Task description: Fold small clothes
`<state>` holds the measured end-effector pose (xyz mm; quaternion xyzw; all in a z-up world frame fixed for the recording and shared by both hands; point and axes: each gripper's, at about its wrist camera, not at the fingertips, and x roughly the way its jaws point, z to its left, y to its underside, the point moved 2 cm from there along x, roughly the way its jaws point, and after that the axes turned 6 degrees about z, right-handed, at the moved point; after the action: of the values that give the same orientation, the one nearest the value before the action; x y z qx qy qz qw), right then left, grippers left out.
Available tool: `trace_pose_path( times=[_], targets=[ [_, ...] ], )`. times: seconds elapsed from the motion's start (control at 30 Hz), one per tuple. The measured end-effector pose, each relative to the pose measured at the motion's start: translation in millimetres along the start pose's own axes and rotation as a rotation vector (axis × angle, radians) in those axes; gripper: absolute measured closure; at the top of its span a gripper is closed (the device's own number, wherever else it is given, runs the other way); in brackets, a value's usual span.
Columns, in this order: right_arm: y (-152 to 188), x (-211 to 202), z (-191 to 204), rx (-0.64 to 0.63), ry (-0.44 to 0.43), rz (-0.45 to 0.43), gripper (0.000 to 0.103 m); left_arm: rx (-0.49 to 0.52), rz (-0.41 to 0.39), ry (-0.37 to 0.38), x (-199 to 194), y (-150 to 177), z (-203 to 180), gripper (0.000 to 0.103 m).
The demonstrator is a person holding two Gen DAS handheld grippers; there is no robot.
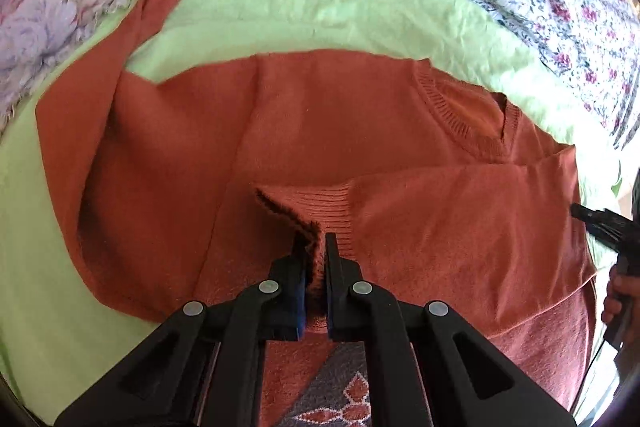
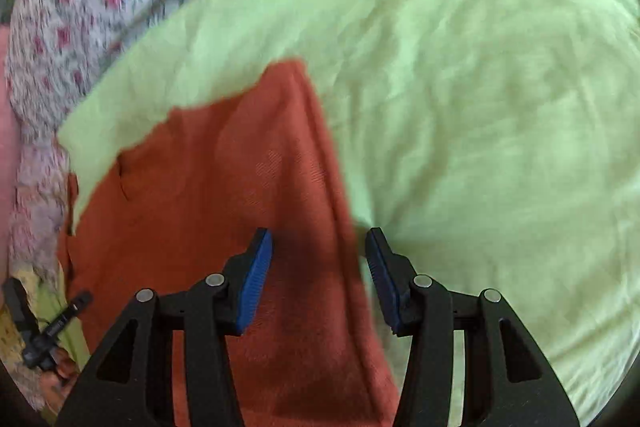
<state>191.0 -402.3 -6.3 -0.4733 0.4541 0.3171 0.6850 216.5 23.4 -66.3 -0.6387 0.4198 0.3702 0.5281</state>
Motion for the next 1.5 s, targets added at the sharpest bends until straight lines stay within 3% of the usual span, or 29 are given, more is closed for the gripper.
trace_pose_path(
  times=[0.03,0.1,0.2,0.27,0.4,0.53,0.67,0.8,0.87,1.1,1.17,1.43,1.5],
  targets=[
    [-3.0,-1.2,4.5,-0.044,0.05,-0.01,0.093,0.003,-0.013,0.013,-5.7,-1.2,1.5,0.097],
    [-8.5,-10.0,4.6,-0.059,0.088,-0.036,0.092,0.0,-0.026,0.023,-10.4,-2.7,5.8,0.096],
    [-8.1,-6.4,-6.9,-0.015,0.089,-0.024,0.091,-0.026,0.022,-0.033,5.5,1.3,20.1,0.093],
    [-7.6,-8.0,-9.8,0.007,0.076,-0.03,0.084,-0.048,0.027,-0.044,5.5,7.6,32.9,0.089],
    [4.0,-32.8,-3.7,0.041,0.034,-0.059,0.053,-0.074,0.014,-0.028,-8.8,15.3,47.9,0.09],
    [26.8,-54.1,17.3,0.016,-0.041,-0.094,0.05,-0.09,-0.007,-0.016,-24.2,14.4,59.6,0.084],
    [52.1,-50.9,43.4,-0.003,-0.107,-0.055,0.05,-0.108,-0.043,-0.033,-40.2,3.1,75.5,0.065],
    [72.9,-38.0,68.3,-0.04,-0.145,0.014,0.05,-0.127,-0.064,-0.082,-46.3,-18.7,93.7,0.044],
    [82.0,-34.7,80.8,-0.066,-0.159,0.042,0.05,-0.138,-0.06,-0.144,-45.3,-36.3,107.4,0.034],
    [102.8,-25.9,108.9,-0.122,-0.188,0.102,0.05,-0.192,-0.051,-0.25,-25.0,-106.2,148.5,0.031],
    [105.5,-25.2,113.0,-0.121,-0.202,0.115,0.05,-0.201,-0.039,-0.257,-18.3,-120.8,156.7,0.021],
    [109.2,-21.6,125.8,-0.123,-0.227,0.148,0.05,-0.236,0.019,-0.342,28.1,-184.7,191.0,0.021],
    [109.5,-21.6,124.2,-0.123,-0.219,0.152,0.05,-0.273,0.025,-0.343,36.8,-196.1,204.2,0.027]
  ],
)
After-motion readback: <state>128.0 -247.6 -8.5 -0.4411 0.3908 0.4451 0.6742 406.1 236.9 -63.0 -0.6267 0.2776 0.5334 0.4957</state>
